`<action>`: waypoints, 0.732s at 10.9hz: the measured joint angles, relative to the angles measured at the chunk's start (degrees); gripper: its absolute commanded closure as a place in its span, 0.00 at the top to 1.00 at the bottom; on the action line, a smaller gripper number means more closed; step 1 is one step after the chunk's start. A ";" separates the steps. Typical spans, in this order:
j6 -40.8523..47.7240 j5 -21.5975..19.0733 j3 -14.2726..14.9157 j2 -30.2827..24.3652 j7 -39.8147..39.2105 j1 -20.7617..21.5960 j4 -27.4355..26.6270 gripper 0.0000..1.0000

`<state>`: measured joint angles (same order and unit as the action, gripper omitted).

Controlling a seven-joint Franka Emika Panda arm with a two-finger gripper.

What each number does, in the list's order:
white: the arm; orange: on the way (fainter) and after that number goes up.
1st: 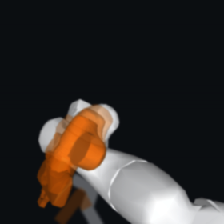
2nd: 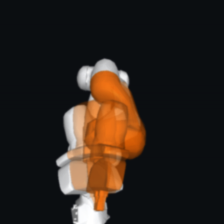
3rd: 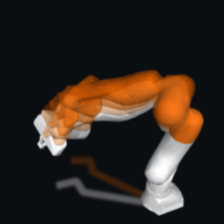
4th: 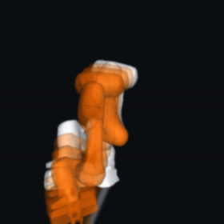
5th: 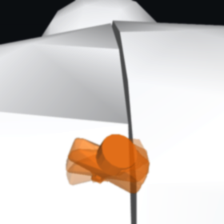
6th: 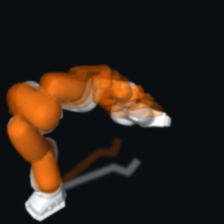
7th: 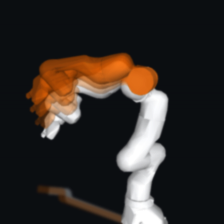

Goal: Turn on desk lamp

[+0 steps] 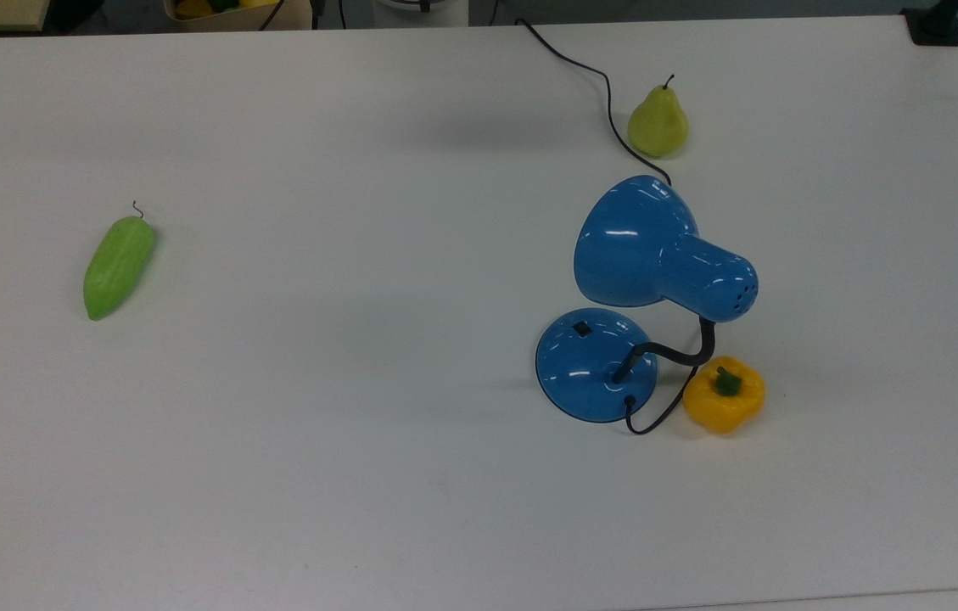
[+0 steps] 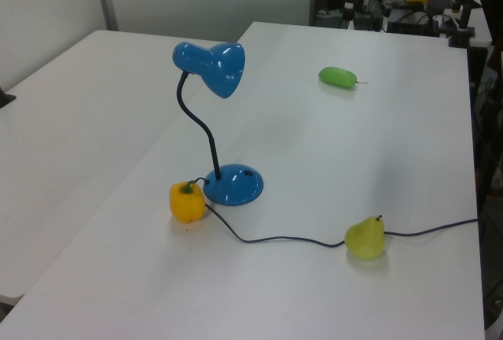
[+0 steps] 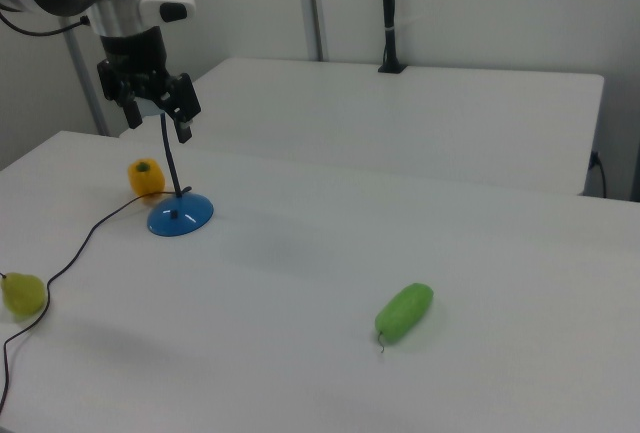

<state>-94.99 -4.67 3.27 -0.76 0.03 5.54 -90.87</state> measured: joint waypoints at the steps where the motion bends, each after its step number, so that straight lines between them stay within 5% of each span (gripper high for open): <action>1: 0.00 0.00 0.00 0.00 -0.01 0.02 -0.09 1.00; 5: -0.14 0.00 0.00 0.04 -0.05 0.05 -0.61 0.99; 8: -1.32 0.00 0.00 0.04 -0.21 0.06 -0.92 0.66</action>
<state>-96.31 -4.67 3.27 -0.72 -0.18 5.61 -91.79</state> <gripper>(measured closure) 0.018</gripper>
